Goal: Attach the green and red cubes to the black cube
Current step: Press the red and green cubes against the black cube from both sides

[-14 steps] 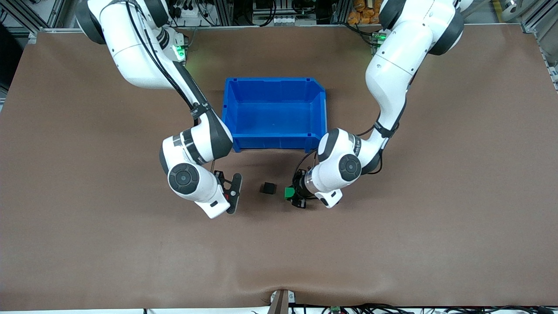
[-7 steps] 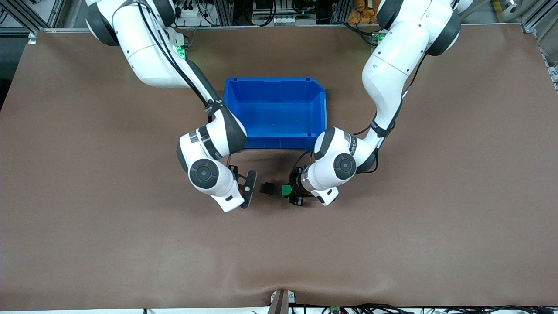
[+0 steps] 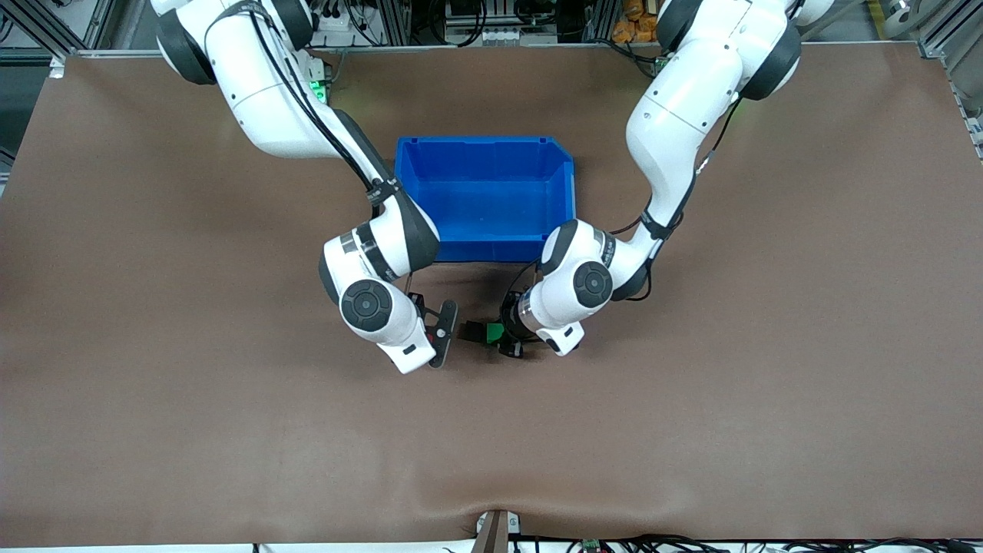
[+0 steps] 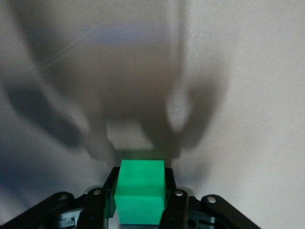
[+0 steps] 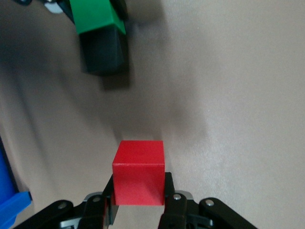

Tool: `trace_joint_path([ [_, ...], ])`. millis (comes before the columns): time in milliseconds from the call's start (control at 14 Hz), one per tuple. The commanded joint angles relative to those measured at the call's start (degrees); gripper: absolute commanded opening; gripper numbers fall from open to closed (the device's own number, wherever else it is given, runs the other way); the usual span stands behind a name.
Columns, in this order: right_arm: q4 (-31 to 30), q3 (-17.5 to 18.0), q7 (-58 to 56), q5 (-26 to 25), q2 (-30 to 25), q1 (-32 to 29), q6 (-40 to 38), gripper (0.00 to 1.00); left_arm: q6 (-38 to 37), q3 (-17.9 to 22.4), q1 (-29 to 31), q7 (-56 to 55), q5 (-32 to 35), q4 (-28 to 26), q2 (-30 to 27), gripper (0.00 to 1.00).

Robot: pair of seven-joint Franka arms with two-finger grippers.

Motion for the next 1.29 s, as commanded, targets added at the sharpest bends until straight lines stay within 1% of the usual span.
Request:
trace_joint_path([
  [0,0.53,-0.46,1.61,0.58,0.45,0.59,0.35,0.00,0.47,0.18,-0.93,-0.93,-0.96,1.80,1.10,0.00],
  [286,0.53,-0.46,2.24,0.50,0.88,1.56,0.52,0.00,0.03,0.18,-0.93,-0.67,-0.78,1.53,0.83,0.00],
  [357,0.53,-0.46,2.15,0.41,1.23,1.64,0.61,0.00,-0.14,0.18,-0.85,-0.41,-0.35,1.36,0.49,0.26],
  [429,0.53,-0.46,2.06,-0.03,1.67,1.65,0.61,0.00,-0.23,0.27,-0.93,-0.32,-0.08,1.27,0.31,0.99],
  [571,0.53,-0.46,1.80,-0.12,2.81,1.99,0.61,0.00,-0.41,0.27,-0.41,-0.32,0.01,1.18,-1.26,1.00],
  [786,0.53,-0.55,1.80,-0.29,3.61,2.96,2.62,0.00,-8.38,1.05,0.64,-0.23,0.19,1.27,-5.74,1.00],
  [857,0.53,-0.55,1.80,-0.38,3.79,3.05,3.07,0.00,-10.50,0.97,1.52,-0.23,1.40,1.18,-7.50,1.00],
  [1071,0.61,-0.55,2.06,-0.73,3.87,3.84,5.26,0.00,-18.41,0.71,5.29,1.69,5.45,1.18,-12.68,1.00],
  [1214,1.05,-0.55,2.15,-0.73,4.23,4.28,5.53,0.00,-22.19,0.71,7.75,5.29,5.63,1.18,-15.59,1.00],
])
